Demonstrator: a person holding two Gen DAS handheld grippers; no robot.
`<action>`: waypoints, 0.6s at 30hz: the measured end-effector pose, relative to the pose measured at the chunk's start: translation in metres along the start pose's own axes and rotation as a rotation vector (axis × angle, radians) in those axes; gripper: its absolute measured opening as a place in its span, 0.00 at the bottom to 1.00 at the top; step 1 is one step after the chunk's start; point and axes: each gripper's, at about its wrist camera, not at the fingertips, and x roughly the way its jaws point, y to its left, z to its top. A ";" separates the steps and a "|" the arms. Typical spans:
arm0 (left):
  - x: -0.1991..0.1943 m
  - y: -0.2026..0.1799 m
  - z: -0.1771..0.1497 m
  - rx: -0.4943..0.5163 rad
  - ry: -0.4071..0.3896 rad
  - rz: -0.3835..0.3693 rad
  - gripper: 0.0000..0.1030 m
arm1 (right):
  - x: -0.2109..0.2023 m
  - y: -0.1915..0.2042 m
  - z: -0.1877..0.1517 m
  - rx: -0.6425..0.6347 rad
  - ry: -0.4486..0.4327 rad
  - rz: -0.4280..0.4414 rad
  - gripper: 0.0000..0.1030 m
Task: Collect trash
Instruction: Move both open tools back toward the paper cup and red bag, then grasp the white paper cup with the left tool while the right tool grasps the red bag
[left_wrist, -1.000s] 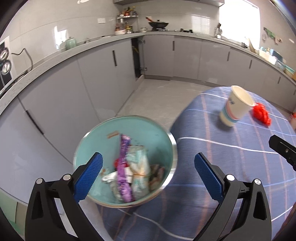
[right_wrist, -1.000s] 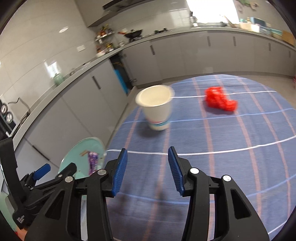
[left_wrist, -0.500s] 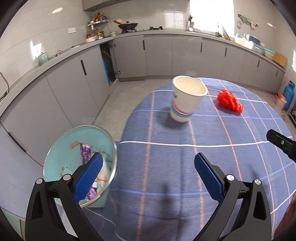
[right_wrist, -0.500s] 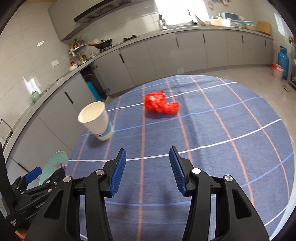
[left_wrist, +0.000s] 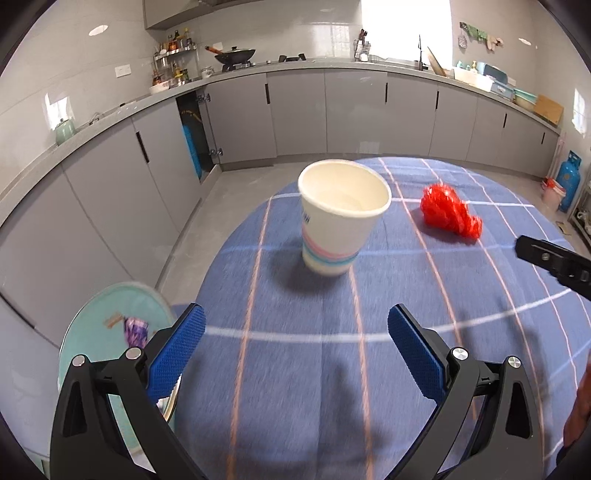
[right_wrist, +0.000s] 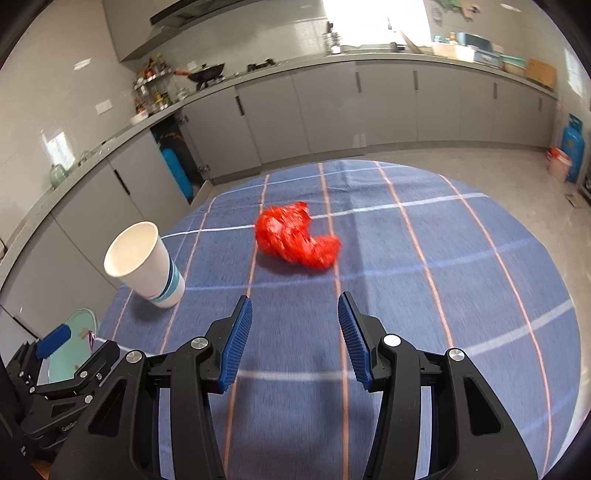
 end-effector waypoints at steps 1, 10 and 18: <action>0.004 -0.002 0.004 0.002 -0.006 -0.003 0.94 | 0.007 0.001 0.006 -0.013 0.007 0.001 0.48; 0.036 -0.015 0.028 0.011 -0.049 -0.024 0.94 | 0.056 0.006 0.040 -0.092 0.060 0.019 0.48; 0.055 -0.017 0.031 -0.004 -0.055 -0.030 0.94 | 0.088 0.016 0.049 -0.144 0.094 0.016 0.48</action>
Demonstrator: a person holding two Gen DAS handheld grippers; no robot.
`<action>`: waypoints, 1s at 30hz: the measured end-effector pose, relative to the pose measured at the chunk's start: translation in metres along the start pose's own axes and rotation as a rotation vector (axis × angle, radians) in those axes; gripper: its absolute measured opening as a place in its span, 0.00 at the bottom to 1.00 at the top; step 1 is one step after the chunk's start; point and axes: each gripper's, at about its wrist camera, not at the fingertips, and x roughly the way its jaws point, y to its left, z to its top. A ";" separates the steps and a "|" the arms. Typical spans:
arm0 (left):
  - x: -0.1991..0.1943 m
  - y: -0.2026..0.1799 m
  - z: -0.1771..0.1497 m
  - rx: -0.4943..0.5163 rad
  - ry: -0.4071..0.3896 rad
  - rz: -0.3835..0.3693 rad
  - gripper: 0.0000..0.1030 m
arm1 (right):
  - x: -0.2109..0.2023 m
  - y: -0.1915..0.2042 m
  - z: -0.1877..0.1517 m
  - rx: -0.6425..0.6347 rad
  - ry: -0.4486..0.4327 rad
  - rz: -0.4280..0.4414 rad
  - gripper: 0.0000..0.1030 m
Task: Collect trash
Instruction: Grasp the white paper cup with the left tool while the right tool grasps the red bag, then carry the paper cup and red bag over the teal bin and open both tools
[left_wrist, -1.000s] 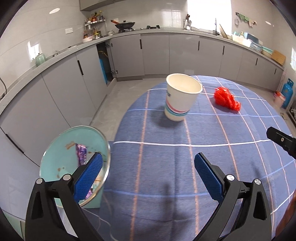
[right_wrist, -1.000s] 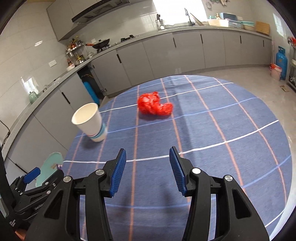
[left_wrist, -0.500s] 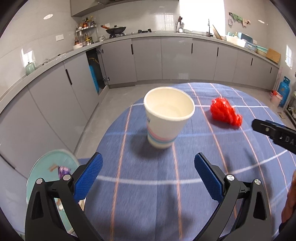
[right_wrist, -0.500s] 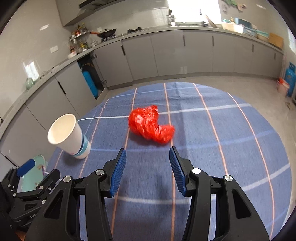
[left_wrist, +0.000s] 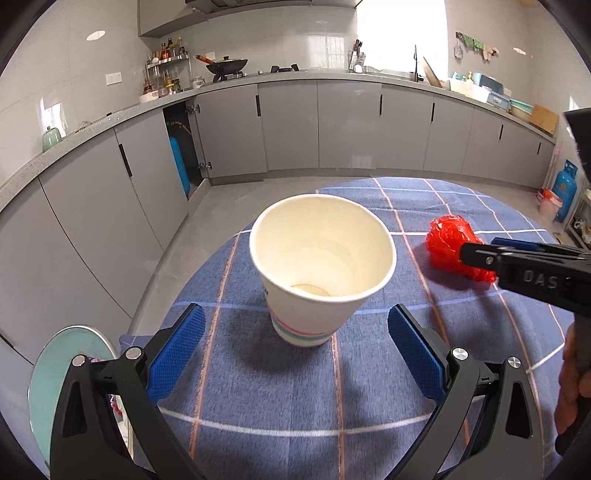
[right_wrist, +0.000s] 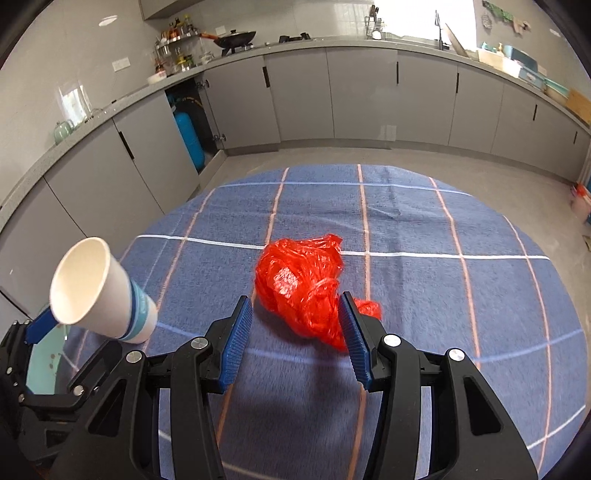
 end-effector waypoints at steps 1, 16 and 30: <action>0.001 0.000 0.000 0.001 0.001 -0.001 0.94 | 0.005 0.000 0.001 0.000 0.006 -0.003 0.48; 0.027 -0.017 0.015 0.025 0.024 0.003 0.81 | -0.023 -0.032 -0.026 0.162 -0.001 0.061 0.23; -0.003 -0.007 0.001 -0.009 0.024 -0.075 0.57 | -0.083 -0.015 -0.072 0.227 -0.055 0.084 0.23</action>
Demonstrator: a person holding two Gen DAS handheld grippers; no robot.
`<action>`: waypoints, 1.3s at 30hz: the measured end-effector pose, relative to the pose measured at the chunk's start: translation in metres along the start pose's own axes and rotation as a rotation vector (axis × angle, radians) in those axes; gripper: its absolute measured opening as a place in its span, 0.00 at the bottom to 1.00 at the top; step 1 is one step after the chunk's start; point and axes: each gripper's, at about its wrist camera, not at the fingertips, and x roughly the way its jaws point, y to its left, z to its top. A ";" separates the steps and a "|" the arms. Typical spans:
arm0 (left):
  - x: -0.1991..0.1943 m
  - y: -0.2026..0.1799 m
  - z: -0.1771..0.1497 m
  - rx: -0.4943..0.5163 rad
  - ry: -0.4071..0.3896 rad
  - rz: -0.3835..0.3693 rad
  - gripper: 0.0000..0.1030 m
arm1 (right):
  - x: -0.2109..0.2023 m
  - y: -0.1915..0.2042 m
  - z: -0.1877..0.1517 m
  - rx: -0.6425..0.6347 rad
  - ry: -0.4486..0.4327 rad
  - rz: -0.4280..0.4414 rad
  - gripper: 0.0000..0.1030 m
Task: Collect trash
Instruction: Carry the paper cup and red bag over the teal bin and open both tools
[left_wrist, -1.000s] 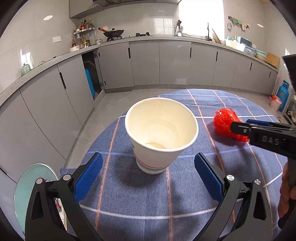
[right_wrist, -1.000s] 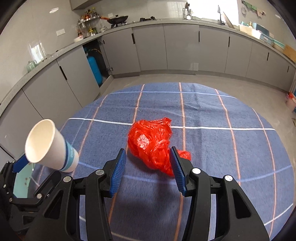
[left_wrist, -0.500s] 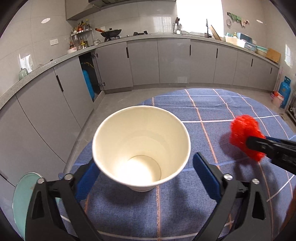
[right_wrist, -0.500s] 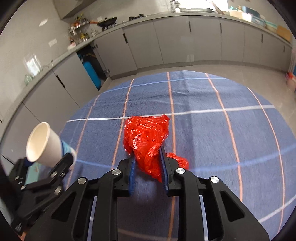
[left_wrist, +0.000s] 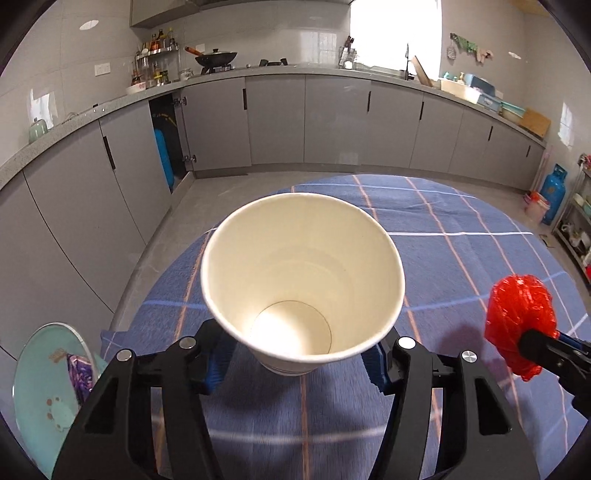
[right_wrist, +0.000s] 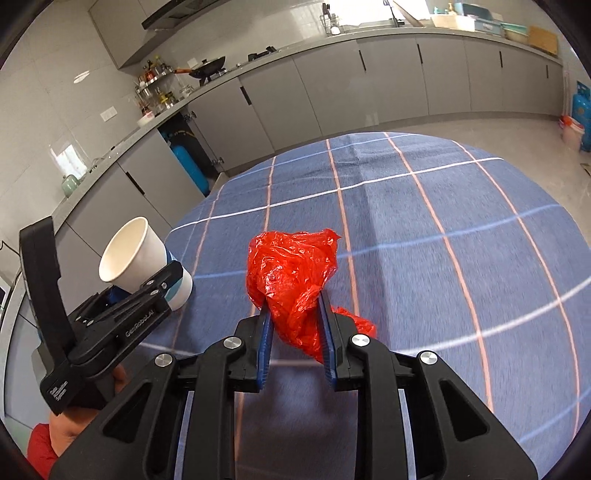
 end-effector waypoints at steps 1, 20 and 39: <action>-0.006 0.001 -0.002 0.001 -0.003 -0.002 0.57 | -0.005 0.003 -0.003 -0.003 -0.011 -0.003 0.23; -0.106 0.056 -0.064 -0.045 0.005 0.044 0.57 | -0.048 0.064 -0.058 -0.059 -0.034 0.060 0.23; -0.139 0.119 -0.095 -0.128 0.022 0.120 0.57 | -0.050 0.133 -0.085 -0.177 -0.009 0.101 0.23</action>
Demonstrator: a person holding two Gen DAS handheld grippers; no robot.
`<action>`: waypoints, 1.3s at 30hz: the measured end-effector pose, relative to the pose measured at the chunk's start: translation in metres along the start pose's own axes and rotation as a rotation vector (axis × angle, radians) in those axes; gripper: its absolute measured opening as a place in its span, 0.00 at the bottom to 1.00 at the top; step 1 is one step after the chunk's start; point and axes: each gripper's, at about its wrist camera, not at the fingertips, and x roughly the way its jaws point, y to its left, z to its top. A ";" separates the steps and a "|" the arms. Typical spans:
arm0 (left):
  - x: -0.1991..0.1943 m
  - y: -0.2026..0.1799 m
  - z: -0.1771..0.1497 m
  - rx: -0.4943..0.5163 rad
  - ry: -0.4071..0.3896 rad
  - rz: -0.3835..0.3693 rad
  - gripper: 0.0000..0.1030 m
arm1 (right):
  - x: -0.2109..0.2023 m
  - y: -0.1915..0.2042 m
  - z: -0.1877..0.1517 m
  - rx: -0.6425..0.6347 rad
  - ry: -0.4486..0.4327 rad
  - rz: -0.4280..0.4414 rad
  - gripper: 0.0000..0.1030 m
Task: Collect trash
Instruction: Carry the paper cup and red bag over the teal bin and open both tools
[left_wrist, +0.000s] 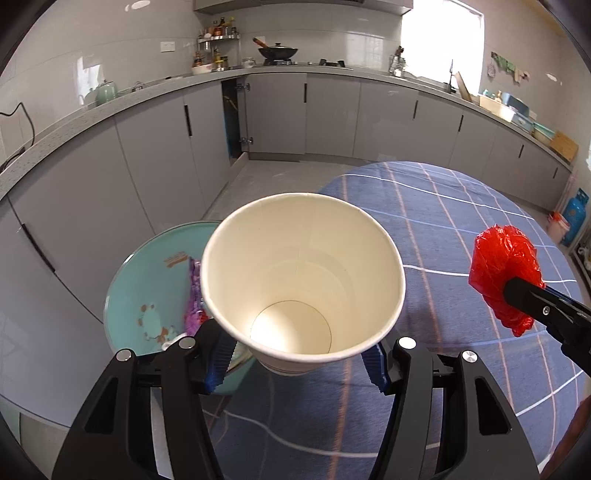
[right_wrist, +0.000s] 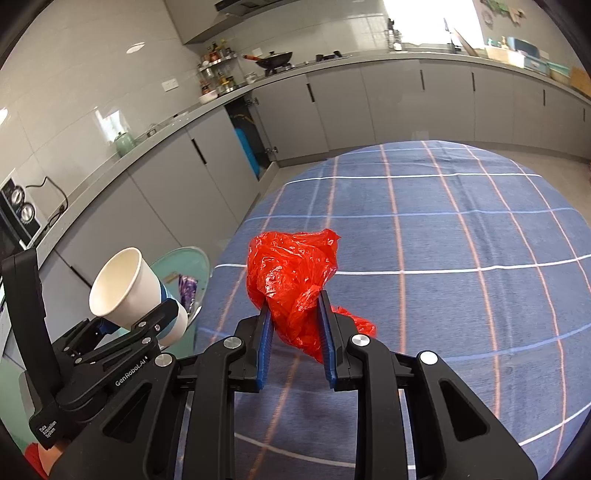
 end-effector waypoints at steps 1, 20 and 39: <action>-0.001 0.003 0.000 -0.003 -0.002 0.004 0.57 | 0.000 0.003 -0.001 -0.005 0.000 0.003 0.23; -0.013 0.066 -0.008 -0.104 -0.007 0.081 0.57 | 0.013 0.070 -0.007 -0.119 0.035 0.084 0.23; -0.003 0.111 0.000 -0.181 -0.016 0.136 0.57 | 0.042 0.124 0.009 -0.176 0.057 0.163 0.23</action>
